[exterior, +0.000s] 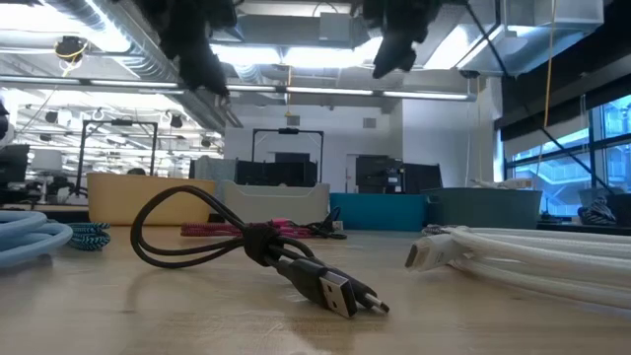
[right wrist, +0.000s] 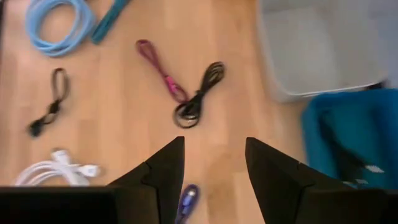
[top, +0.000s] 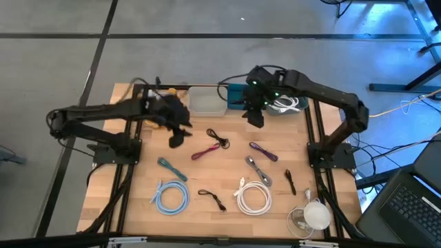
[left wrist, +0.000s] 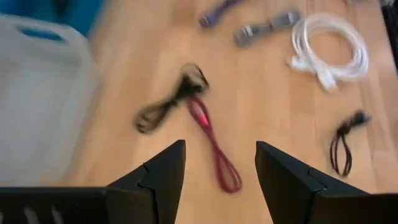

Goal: Pick & Place USB Port
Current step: Put the red charger cable into the gray bin

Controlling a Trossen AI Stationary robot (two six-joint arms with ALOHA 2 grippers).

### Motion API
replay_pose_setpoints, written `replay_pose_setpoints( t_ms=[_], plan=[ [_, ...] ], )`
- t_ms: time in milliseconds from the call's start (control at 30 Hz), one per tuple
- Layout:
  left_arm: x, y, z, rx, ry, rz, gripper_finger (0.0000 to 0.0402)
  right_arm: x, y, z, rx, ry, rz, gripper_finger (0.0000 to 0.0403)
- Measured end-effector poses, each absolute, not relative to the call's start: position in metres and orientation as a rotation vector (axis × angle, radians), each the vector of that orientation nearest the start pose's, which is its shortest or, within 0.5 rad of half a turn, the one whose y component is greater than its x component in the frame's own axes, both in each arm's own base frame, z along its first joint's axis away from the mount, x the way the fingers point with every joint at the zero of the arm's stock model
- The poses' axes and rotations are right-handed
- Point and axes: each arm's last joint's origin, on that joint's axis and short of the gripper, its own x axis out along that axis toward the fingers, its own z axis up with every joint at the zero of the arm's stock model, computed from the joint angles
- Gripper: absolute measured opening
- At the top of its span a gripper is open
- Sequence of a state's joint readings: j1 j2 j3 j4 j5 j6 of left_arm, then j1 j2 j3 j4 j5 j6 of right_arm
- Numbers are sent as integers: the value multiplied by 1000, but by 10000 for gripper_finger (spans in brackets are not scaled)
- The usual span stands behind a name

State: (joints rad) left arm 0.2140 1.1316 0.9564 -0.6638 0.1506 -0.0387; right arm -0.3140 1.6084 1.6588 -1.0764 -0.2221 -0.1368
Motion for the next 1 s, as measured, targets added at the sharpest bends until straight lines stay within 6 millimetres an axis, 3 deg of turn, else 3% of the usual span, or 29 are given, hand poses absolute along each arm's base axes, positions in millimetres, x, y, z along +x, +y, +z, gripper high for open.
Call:
replay_pose_setpoints(
  t_ms=[233, 400, 800, 1000],
  plan=[
    [248, 20, 242, -234, 835, 16, 185, 299, -80, 372, 45, 972, -194, 172],
    [267, 10, 212, -242, 922, 5, 185, 299, -79, 371, 42, 981, -209, 172],
    [297, 10, 143, -206, 1086, 132, 185, 300, -79, 371, 41, 976, -209, 172],
    [306, 11, 120, -213, 1108, 151, 178, 300, -79, 371, 39, 975, -209, 172]
  ],
)
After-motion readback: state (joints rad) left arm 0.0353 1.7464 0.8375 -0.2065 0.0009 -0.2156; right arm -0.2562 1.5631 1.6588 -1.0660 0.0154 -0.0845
